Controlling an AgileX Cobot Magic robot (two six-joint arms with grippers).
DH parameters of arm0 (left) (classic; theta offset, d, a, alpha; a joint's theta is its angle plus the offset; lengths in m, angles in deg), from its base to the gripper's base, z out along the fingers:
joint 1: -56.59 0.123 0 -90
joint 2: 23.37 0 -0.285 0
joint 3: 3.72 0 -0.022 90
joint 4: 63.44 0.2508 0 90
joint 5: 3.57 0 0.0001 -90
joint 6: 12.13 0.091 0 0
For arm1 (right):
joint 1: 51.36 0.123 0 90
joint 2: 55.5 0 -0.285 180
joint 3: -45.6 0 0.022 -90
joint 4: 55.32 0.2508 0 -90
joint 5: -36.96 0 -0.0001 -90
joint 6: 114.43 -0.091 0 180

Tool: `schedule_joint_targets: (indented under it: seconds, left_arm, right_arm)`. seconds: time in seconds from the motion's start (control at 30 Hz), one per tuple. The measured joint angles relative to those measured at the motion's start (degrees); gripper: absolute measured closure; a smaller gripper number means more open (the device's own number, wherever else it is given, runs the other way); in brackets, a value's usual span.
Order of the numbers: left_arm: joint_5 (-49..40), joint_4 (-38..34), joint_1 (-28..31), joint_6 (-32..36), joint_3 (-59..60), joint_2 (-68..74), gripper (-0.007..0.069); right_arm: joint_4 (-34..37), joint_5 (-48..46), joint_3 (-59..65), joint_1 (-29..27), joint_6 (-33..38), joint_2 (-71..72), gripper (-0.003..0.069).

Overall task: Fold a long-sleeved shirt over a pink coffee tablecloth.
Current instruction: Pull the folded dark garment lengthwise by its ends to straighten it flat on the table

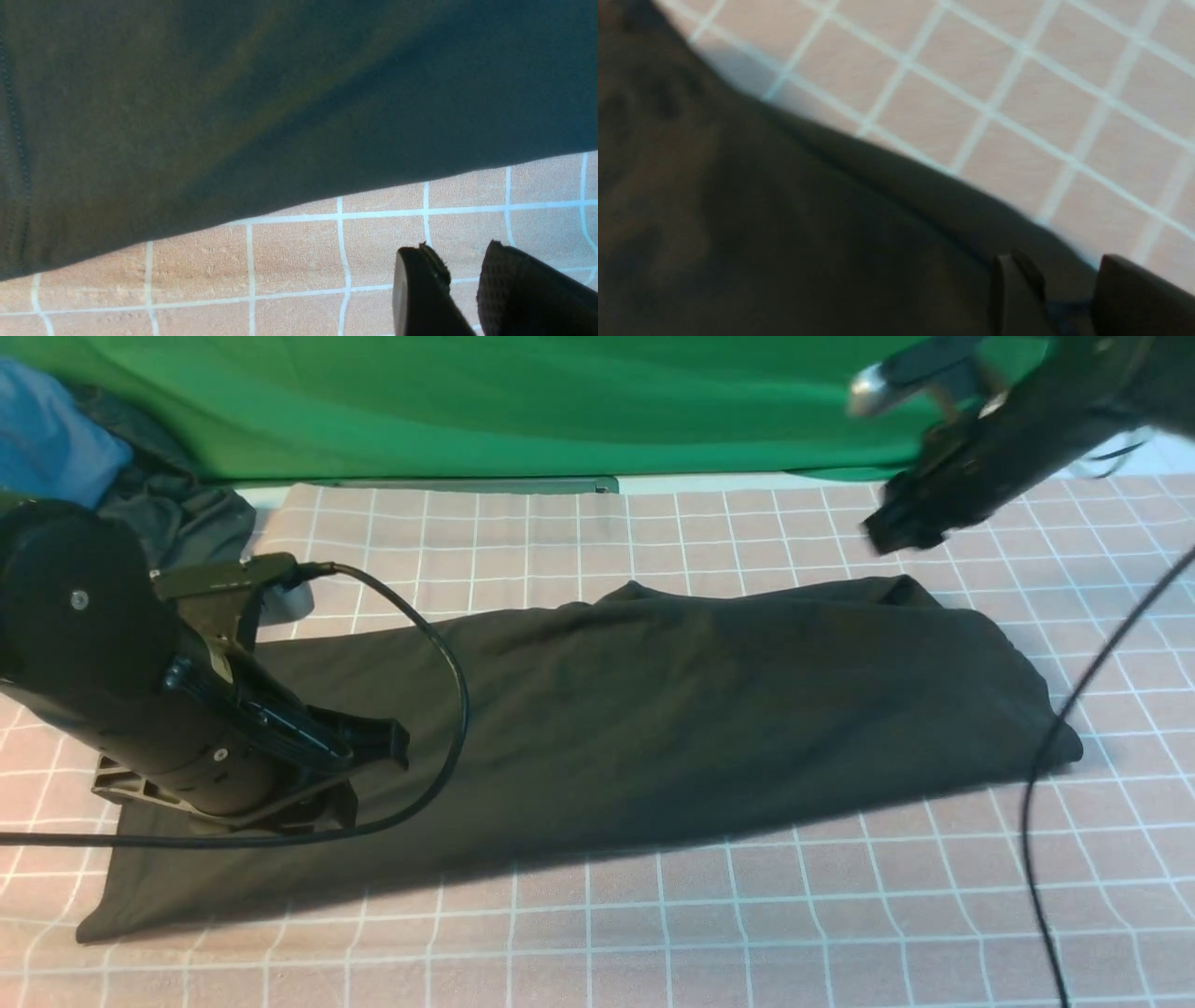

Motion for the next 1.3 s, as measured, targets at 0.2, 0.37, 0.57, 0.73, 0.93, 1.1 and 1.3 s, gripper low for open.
schedule_joint_targets:
  seconds: [0.2,0.37,0.57,0.73,0.93,1.1,1.3]
  left_arm:
    - [0.0,0.0,0.0,0.0,0.0,0.0,0.0412]
    - [0.2,0.0,0.0,0.0,0.0,0.0,0.0412]
    - [0.3,0.0,0.0,0.0,0.0,0.0,0.0412]
    - [0.5,0.0,0.0,0.0,0.0,0.0,0.0412]
    - [0.6,0.0,0.0,0.0,0.0,0.0,0.0412]
    - [0.6,0.0,0.0,0.0,0.0,0.0,0.0412]
    - [0.6,0.0,0.0,0.0,0.0,0.0,0.0412]
  right_arm:
    - [-0.4,0.8,0.1,0.8,2.7,-4.0,0.0338]
    - [-0.5,1.7,0.1,0.9,4.6,-4.5,0.0247]
    - [-0.5,1.6,0.1,0.9,4.8,-4.8,0.0235]
    - [-0.5,-1.2,0.1,1.0,4.8,-6.0,0.0262]
    - [-0.6,-2.5,0.1,1.4,4.8,-6.0,0.0588]
    - [-1.5,-1.8,0.1,1.4,4.6,-4.9,0.0606]
    - [-3.5,4.0,0.1,1.4,4.6,-2.6,0.0605]
